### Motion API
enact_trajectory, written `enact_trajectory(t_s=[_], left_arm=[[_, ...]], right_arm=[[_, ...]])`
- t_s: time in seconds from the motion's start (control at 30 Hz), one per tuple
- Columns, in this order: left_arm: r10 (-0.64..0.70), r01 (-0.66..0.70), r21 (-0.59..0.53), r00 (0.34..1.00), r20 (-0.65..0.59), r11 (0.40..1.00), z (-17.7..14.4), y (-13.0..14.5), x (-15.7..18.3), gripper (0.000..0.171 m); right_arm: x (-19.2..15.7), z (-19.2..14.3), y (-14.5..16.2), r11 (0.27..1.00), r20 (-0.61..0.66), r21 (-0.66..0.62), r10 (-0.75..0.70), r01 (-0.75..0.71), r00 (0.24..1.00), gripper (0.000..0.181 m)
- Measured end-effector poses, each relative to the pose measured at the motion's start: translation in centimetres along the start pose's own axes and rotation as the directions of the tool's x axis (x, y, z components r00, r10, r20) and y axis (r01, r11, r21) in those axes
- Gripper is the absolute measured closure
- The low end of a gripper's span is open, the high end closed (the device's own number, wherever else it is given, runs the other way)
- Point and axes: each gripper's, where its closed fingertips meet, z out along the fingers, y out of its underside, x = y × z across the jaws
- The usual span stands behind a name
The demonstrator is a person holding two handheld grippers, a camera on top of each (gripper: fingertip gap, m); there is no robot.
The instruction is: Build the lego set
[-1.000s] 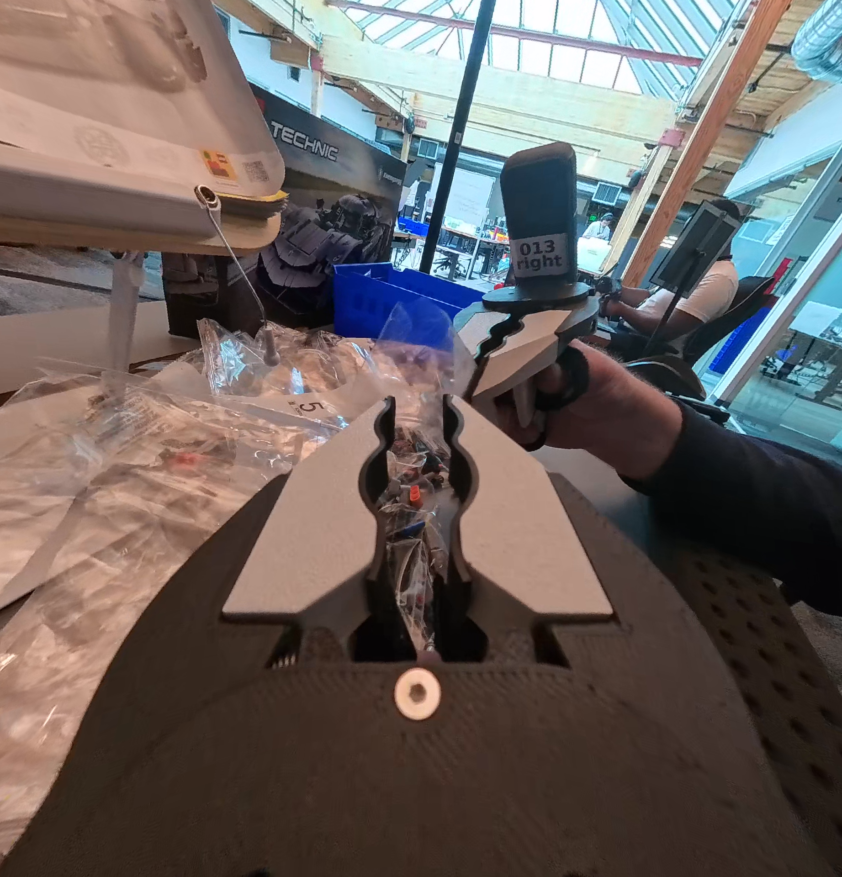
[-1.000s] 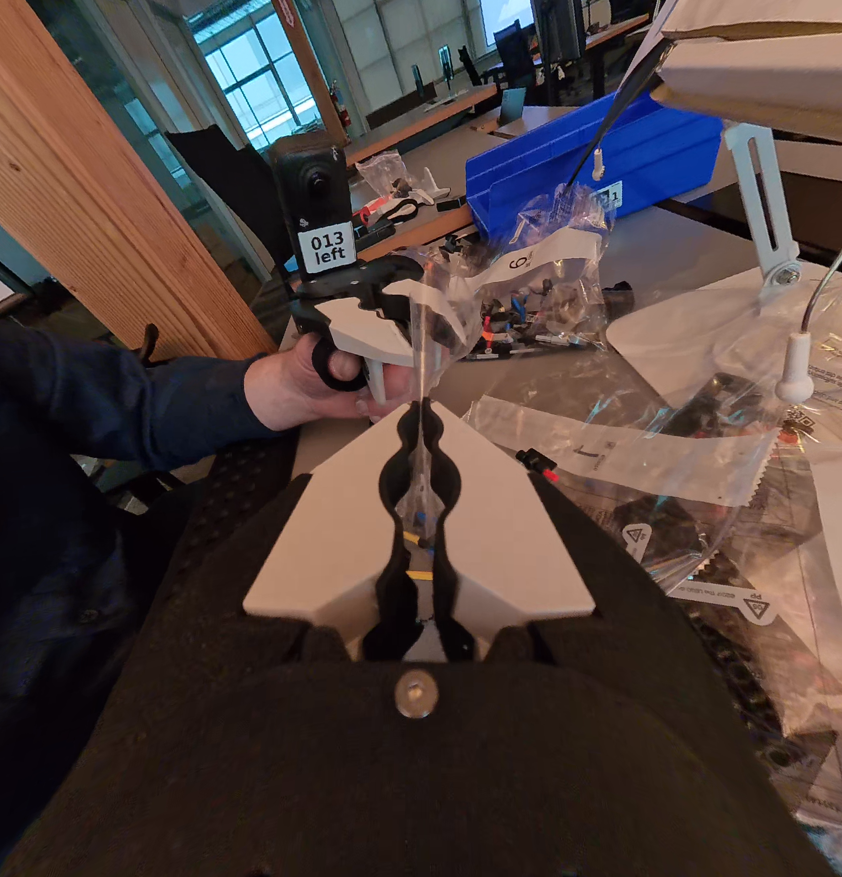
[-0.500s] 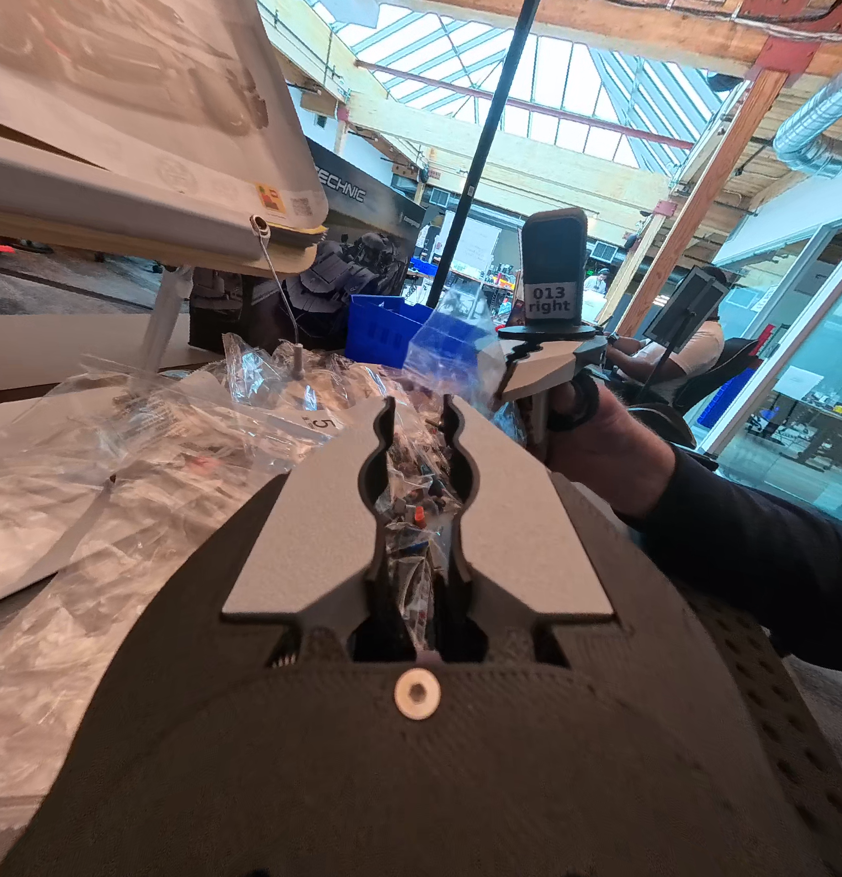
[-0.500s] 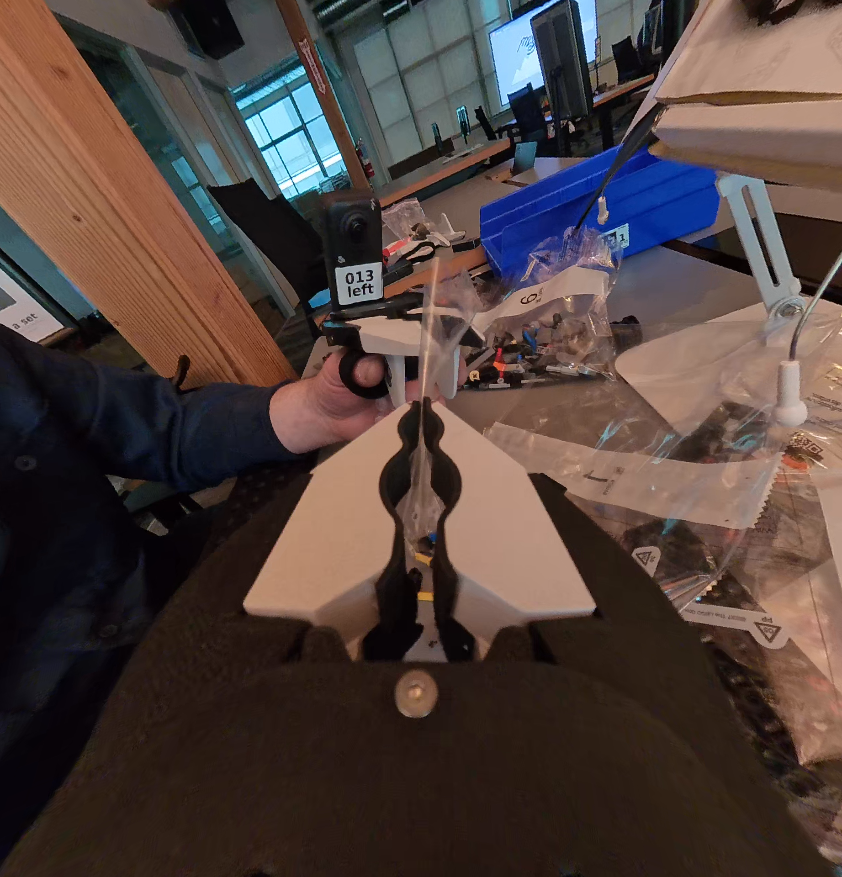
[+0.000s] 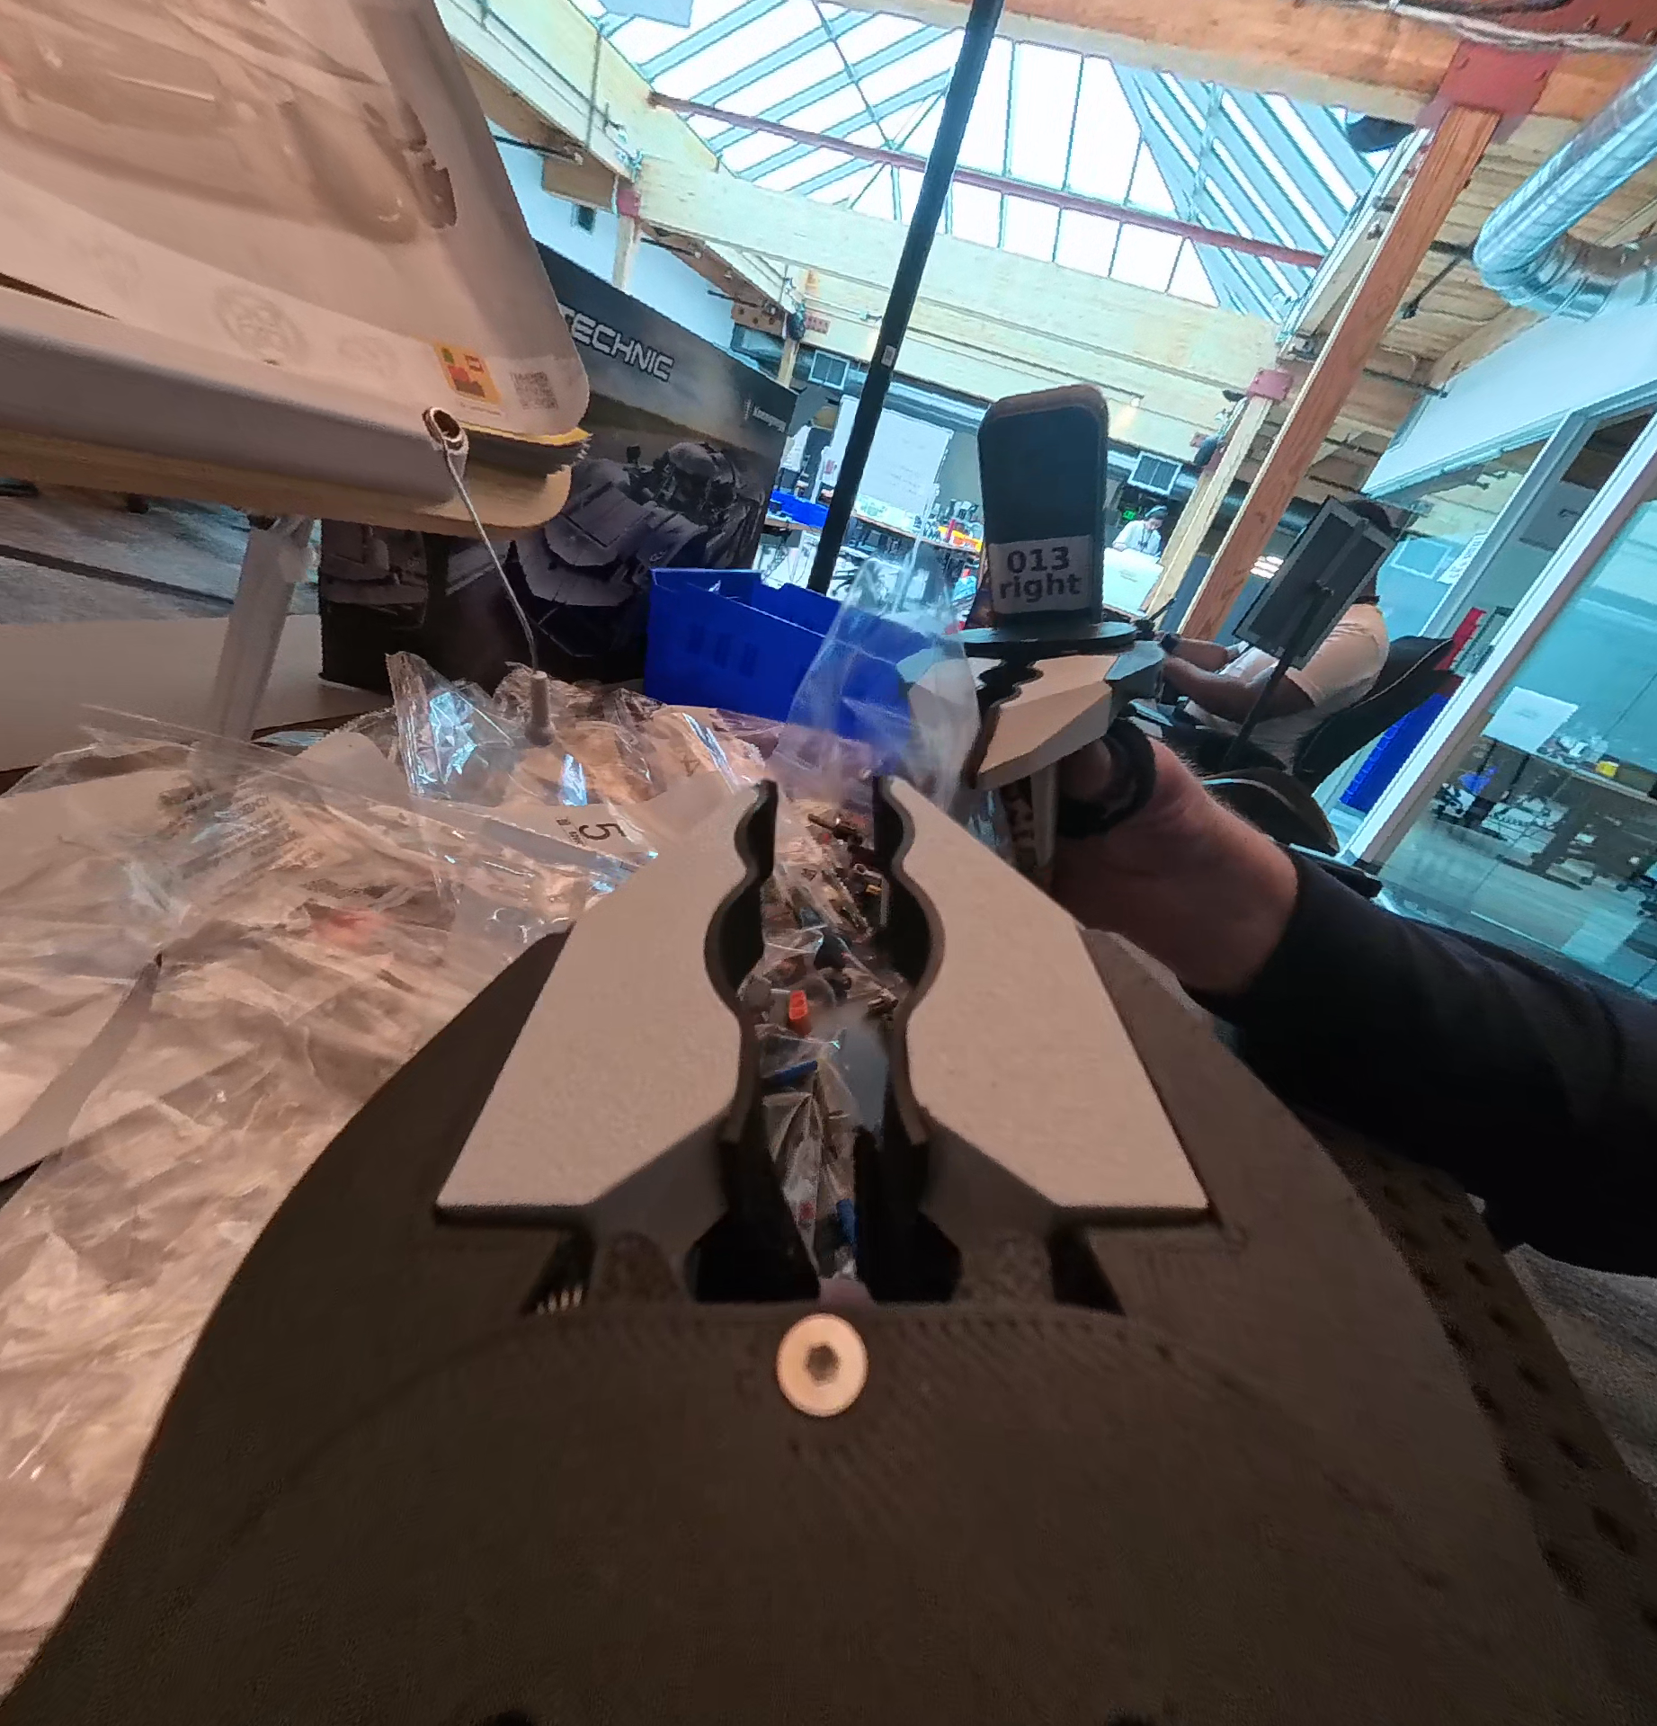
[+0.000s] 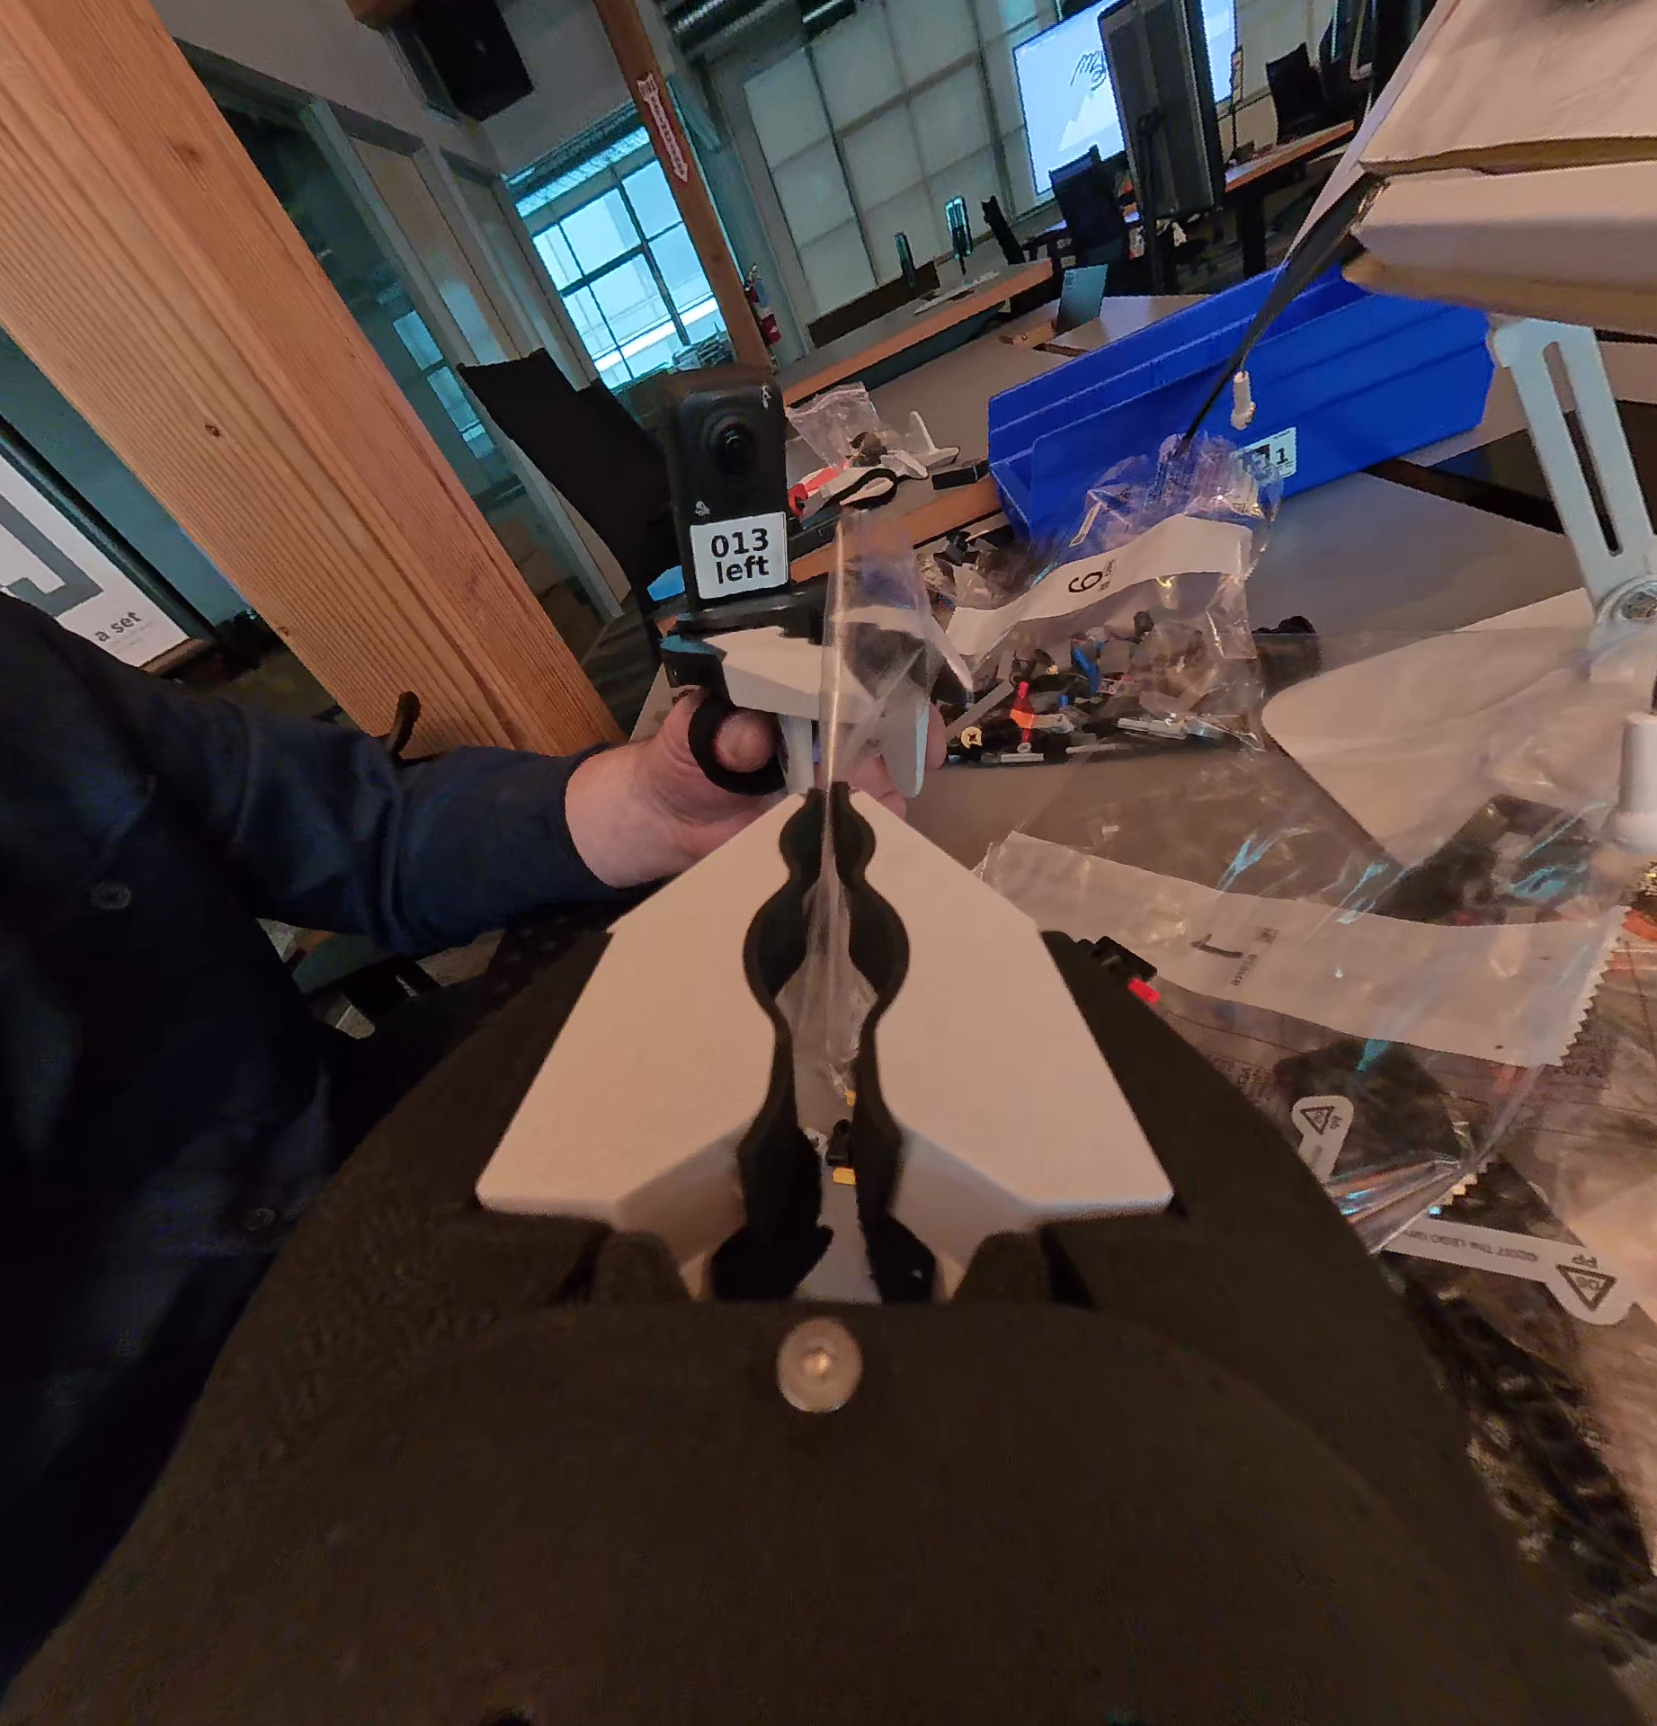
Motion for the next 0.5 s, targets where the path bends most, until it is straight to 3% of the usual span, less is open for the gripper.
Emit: enact_trajectory(t_s=[0.2,0.5], left_arm=[[0.082,-0.077,-0.101,0.996,0.044,0.992,0.7,1.6,-0.2,0.156],[0.097,-0.098,-0.038,0.995,-0.017,0.995,0.5,0.4,1.3,0.155]], right_arm=[[-1.5,-0.1,-1.1,0.996,0.029,0.042,-0.085,0.084,0.996,0.181],[-0.3,0.1,0.0,0.999,-0.006,-0.009,-0.041,0.041,0.999,0.181]])
